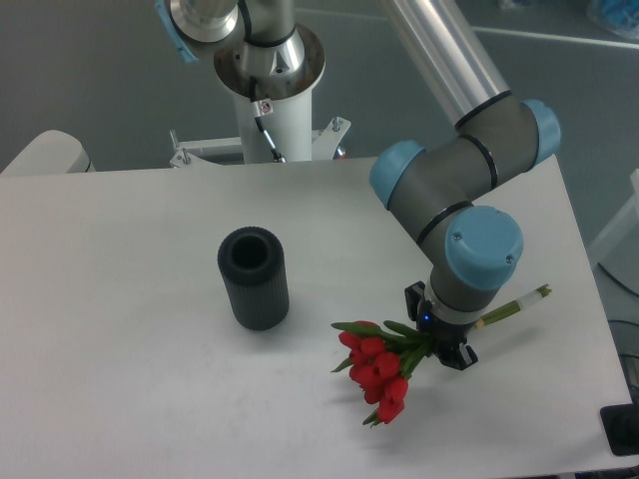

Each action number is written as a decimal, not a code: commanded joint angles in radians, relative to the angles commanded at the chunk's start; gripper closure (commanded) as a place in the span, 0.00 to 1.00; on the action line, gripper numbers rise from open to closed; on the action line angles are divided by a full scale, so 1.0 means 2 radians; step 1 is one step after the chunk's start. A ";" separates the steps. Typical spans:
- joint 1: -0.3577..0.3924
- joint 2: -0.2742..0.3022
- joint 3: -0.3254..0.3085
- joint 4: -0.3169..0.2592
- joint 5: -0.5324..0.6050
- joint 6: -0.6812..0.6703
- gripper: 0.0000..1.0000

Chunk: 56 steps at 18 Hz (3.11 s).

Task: Insert the flowers into the vase
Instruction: 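Hold the red tulip bunch by the stems in the gripper, then carry the tulips up and over toward the black vase, then raise the tulips and align the stem ends above the vase opening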

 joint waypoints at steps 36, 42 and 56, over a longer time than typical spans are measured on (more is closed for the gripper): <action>0.020 0.090 -0.060 0.002 -0.554 -0.235 1.00; 0.073 0.150 -0.142 0.006 -0.665 -0.230 1.00; 0.100 0.254 -0.274 0.044 -0.747 -0.232 1.00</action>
